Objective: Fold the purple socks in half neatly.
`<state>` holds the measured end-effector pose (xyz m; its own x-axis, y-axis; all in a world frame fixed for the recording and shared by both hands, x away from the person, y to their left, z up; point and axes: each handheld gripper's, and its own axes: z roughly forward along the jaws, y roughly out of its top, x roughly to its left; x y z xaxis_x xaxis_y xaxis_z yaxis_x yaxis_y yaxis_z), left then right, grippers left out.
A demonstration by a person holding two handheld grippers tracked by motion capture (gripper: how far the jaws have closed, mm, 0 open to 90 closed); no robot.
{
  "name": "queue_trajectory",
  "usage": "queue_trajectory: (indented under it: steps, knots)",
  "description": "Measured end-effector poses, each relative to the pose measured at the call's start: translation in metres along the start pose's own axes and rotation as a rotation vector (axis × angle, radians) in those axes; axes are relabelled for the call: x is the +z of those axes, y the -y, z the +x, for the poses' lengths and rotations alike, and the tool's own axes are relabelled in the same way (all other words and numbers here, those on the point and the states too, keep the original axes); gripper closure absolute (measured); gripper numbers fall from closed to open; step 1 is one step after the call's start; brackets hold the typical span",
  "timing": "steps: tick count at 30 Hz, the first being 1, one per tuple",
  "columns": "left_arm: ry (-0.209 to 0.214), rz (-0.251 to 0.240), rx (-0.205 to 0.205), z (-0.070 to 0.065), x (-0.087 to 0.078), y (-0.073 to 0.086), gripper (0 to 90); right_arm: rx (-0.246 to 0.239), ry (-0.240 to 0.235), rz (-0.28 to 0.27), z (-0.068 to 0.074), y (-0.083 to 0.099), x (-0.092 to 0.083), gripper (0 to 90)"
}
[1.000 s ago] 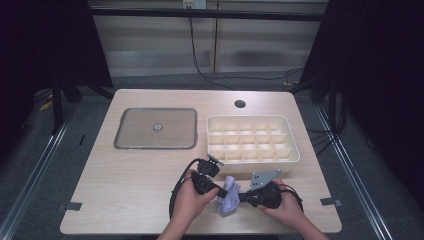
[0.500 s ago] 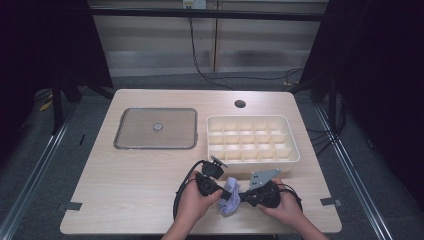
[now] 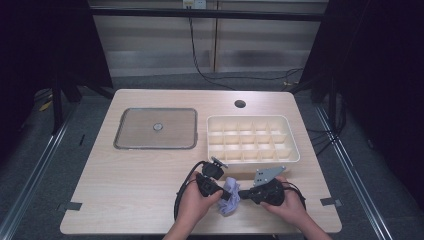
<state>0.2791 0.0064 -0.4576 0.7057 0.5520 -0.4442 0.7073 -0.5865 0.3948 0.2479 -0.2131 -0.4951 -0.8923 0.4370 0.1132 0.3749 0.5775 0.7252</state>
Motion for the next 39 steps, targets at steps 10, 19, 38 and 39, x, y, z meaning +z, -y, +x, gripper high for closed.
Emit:
queue_trajectory:
  steps: [10,19,38,39]
  knots:
    - [0.003,-0.005,0.013,-0.003,-0.001,-0.002,83.5,-0.011,-0.017,0.010,0.005,-0.002,0.006,90.0]
    - [0.015,-0.026,0.032,-0.009,-0.004,-0.002,83.4,-0.007,-0.029,0.026,0.011,-0.003,0.014,90.0]
    - [0.005,-0.013,0.047,-0.012,0.012,0.002,82.5,0.018,0.023,0.052,0.004,0.001,0.004,90.0]
    - [0.002,-0.019,0.041,-0.013,0.013,0.003,82.5,0.026,0.025,0.050,0.003,0.001,0.002,90.0]
